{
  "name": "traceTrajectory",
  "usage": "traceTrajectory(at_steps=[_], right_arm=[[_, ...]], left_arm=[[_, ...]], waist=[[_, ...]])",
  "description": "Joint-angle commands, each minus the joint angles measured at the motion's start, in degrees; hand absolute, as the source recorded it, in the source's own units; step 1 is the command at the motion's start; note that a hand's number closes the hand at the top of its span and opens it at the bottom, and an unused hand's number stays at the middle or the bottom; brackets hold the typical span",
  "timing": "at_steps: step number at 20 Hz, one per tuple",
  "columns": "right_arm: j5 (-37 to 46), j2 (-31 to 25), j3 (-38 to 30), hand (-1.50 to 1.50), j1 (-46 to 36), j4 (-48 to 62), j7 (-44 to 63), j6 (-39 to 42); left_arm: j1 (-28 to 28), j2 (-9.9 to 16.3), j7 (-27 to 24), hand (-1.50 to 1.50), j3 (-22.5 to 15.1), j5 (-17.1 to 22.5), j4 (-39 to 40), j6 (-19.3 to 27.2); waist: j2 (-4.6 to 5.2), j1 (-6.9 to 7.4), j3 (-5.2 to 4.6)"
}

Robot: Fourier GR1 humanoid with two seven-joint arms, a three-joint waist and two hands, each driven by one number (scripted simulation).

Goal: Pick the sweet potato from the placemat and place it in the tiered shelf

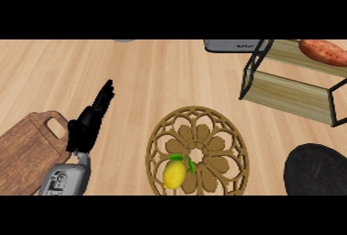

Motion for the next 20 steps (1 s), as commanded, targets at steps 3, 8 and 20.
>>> traceTrajectory(at_steps=[3, 8, 20], right_arm=[[-6.9, -1.0, -0.4, -1.50, -2.2, -3.9, 0.3, 2.8], [-12.0, -1.9, -1.3, -1.50, -1.0, -8.5, 0.1, 3.9], [-13.8, -11.2, -14.2, -1.50, -3.8, -23.1, 13.4, 8.8]], left_arm=[[4.0, -1.1, -0.4, 0.00, -2.1, -1.4, -3.3, 0.9], [2.2, 0.7, -2.4, 0.00, 0.6, 0.2, 1.3, -1.0], [3.3, 1.7, -1.7, 0.00, 1.5, 0.2, -1.2, -0.6]], waist=[[-0.03, 0.30, -0.01], [0.00, -0.01, -0.02], [-0.40, -1.06, -0.03]])
